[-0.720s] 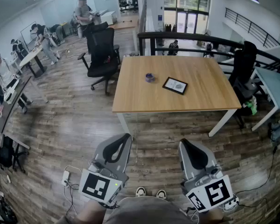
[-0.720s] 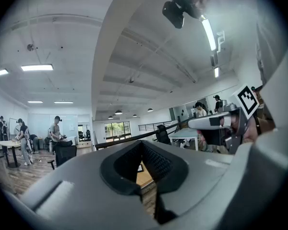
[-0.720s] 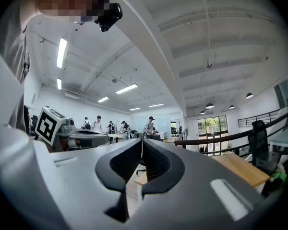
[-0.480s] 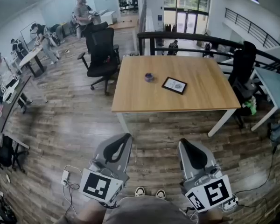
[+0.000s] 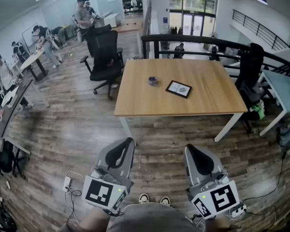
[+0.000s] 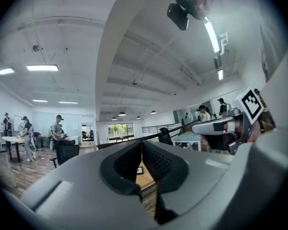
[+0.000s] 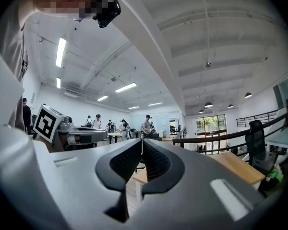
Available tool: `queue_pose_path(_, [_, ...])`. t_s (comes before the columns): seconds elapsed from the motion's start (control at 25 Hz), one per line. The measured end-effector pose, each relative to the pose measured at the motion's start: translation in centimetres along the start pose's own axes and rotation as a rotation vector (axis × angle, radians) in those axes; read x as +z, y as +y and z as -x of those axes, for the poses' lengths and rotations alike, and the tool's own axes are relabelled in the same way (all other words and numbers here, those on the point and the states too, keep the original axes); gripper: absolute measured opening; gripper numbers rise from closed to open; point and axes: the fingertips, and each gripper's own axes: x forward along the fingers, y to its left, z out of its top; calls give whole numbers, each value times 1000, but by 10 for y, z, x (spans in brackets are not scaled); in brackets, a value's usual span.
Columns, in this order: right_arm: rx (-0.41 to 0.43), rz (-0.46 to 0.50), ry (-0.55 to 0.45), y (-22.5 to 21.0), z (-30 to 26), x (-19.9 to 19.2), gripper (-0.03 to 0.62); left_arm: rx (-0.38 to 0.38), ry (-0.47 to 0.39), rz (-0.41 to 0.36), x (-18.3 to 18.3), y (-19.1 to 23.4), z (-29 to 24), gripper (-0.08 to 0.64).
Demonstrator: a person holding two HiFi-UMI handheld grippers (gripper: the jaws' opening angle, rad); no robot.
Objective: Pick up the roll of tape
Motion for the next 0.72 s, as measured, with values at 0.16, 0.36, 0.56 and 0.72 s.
queue_pose_path(0.16, [14,-2,5,-5,8,0,15,-23,31,-5,0,-19,-5,275])
queue_pose_path(0.36, [22,5,14,-16,20,-2,15,3,44,-8,-3,-33,-7,244])
queue_pose_path(0.56, [32,12,16,-27,31,-5,15,27,39,-11,-2,-44,-7,244])
queue_pose_path(0.72, [32,-15,14,-35,37,-8,15,45,43,-5,-5,-50,-6,224])
